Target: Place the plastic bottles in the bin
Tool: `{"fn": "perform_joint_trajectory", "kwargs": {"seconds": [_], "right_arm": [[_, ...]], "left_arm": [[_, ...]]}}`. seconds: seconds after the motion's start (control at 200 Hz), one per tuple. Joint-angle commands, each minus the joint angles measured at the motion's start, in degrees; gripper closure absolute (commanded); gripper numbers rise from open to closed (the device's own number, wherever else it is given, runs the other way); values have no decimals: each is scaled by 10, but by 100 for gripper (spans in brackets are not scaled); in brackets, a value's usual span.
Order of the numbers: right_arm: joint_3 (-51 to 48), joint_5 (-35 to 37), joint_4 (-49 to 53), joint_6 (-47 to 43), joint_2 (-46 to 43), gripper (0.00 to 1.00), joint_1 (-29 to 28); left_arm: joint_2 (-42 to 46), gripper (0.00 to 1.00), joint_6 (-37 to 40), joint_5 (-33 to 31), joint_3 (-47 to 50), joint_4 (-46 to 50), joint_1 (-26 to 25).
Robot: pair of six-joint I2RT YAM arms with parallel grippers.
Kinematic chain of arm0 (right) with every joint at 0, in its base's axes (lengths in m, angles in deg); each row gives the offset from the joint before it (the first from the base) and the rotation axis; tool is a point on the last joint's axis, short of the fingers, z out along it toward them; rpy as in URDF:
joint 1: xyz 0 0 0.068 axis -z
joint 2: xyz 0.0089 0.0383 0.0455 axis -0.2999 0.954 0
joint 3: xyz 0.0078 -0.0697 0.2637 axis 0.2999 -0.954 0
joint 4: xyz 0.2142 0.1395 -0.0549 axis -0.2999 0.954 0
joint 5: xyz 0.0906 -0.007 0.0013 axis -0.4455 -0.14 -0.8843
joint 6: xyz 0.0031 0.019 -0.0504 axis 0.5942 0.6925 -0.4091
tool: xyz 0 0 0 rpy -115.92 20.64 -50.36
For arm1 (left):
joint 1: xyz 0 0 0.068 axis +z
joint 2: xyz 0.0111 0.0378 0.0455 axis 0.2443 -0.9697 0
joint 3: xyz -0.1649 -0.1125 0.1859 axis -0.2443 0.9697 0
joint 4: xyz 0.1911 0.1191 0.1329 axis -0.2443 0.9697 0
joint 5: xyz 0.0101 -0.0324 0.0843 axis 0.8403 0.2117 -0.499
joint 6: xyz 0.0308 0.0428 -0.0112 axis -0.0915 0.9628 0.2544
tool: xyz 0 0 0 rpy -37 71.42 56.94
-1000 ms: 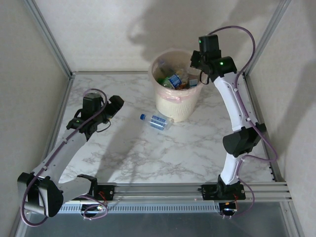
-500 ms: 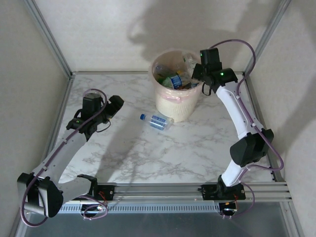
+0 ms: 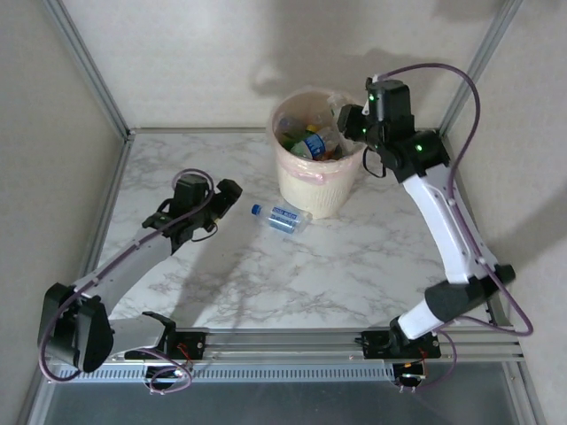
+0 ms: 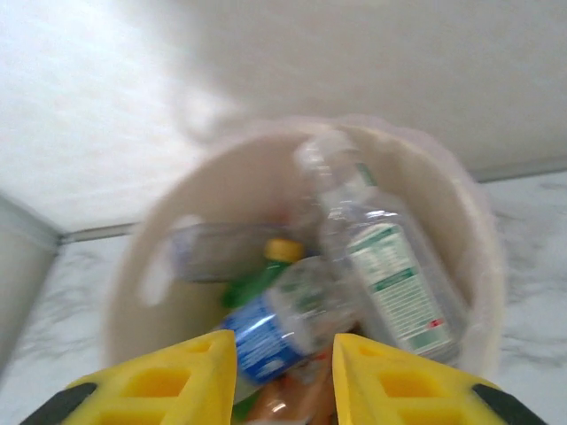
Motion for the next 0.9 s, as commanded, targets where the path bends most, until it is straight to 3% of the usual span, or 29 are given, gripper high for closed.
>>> {"fn": "perform_joint_trajectory", "kwargs": {"seconds": [0.0,0.285,0.636,0.891], "right_arm": [[-29,-13,-13,-13,-48,62,-39],[-180,-20,-67,20,-149,64,-77],[-225,-9,-79,42,-169,68,-113],[-248,7,-84,51,-180,70,-134]], "left_arm": [[-32,5,-50,-25,2,-46,-20],[-124,9,-90,-45,-42,-72,-58],[-227,21,-129,-103,-108,-18,-74],[-288,26,-141,-94,-146,3,-74]]}}
